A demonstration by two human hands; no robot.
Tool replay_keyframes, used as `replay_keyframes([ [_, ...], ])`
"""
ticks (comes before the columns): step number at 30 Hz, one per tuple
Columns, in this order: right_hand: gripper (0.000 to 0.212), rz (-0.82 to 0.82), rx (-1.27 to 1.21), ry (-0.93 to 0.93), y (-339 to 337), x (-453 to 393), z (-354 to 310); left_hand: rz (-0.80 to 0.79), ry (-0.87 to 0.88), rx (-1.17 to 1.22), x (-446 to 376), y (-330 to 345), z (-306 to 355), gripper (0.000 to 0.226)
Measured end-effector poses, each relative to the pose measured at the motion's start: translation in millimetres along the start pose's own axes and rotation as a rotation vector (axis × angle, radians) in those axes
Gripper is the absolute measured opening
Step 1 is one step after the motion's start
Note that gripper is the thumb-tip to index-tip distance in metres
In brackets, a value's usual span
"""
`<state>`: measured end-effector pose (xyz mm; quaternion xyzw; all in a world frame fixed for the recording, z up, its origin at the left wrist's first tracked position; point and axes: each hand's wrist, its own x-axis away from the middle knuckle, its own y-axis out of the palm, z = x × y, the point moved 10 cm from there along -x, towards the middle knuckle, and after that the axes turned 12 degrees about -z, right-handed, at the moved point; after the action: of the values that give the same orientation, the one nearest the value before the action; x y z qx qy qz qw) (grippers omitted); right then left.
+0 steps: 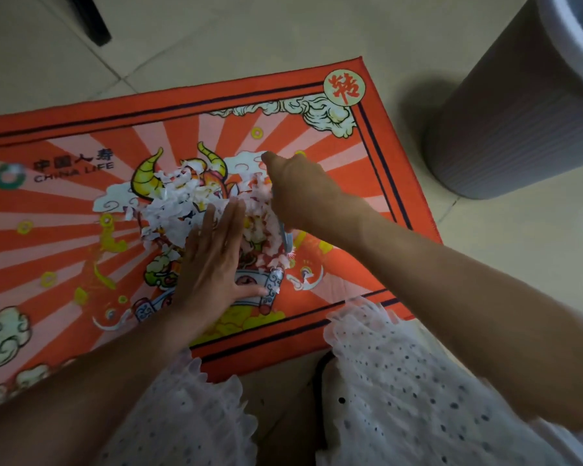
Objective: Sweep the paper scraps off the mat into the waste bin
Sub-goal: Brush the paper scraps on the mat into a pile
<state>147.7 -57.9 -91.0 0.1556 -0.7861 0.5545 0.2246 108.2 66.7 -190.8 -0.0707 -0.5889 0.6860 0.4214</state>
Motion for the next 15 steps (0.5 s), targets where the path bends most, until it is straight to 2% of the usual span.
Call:
replay_keyframes([
  [6, 0.037, -0.006, 0.018, -0.021, -5.5, -20.4, -24.7, 0.011, -0.079, 0.007, 11.8, -2.6, -27.5, 0.137],
  [15, 0.031, -0.018, 0.032, -0.065, -8.9, -32.6, -55.7, 0.043, -0.105, 0.025, 27.3, -7.5, -40.1, 0.131],
])
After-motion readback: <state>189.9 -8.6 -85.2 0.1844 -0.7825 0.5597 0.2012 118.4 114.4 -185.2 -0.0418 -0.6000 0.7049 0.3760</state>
